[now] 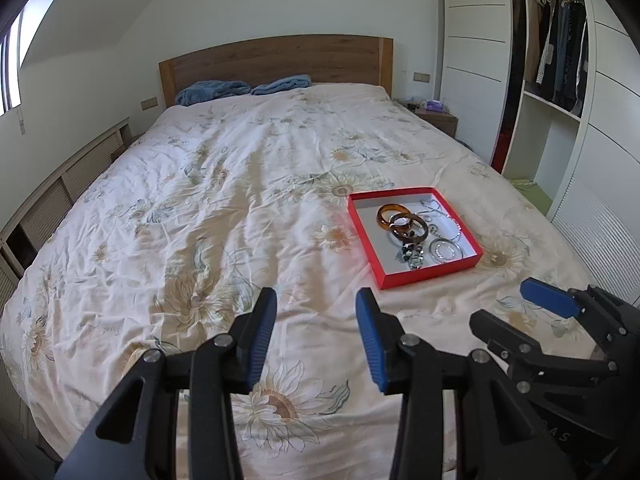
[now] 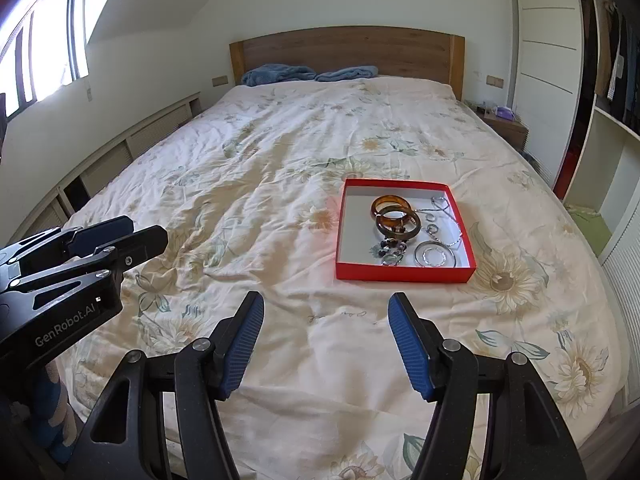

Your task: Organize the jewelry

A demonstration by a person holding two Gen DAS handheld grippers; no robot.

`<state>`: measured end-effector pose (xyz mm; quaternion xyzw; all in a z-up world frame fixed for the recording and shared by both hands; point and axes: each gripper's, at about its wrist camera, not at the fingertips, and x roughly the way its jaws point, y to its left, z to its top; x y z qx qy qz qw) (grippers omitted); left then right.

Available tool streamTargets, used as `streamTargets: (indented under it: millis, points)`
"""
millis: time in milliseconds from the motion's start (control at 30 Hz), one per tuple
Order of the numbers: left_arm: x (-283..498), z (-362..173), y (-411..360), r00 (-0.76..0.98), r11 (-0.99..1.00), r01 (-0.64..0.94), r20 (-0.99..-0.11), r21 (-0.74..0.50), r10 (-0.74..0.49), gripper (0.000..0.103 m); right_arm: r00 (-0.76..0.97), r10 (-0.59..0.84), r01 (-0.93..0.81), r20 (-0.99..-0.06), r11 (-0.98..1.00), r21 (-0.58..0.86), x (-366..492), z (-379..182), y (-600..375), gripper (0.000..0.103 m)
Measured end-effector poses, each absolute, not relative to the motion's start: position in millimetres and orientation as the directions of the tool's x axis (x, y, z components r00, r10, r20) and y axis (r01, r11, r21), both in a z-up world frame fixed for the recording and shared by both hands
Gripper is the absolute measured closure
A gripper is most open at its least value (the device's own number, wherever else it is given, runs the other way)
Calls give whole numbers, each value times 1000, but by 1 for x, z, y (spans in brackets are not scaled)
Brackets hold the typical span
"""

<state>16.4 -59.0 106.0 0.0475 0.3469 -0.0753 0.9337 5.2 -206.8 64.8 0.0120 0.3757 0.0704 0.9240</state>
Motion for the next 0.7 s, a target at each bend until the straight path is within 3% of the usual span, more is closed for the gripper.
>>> streamTargets:
  millis: [267, 333, 700]
  points:
    - [10, 108, -57, 759, 984, 173, -643, 53, -99, 63, 713, 147, -136, -686, 988, 70, -3, 67, -201, 39]
    - [7, 108, -56, 763, 984, 170, -640, 57, -94, 53, 712, 145, -133, -687, 989, 70, -4, 67, -202, 38]
    - [0, 113, -56, 779, 984, 166, -621, 69, -88, 41, 711, 128, -114, -691, 991, 66, -8, 64, -207, 36]
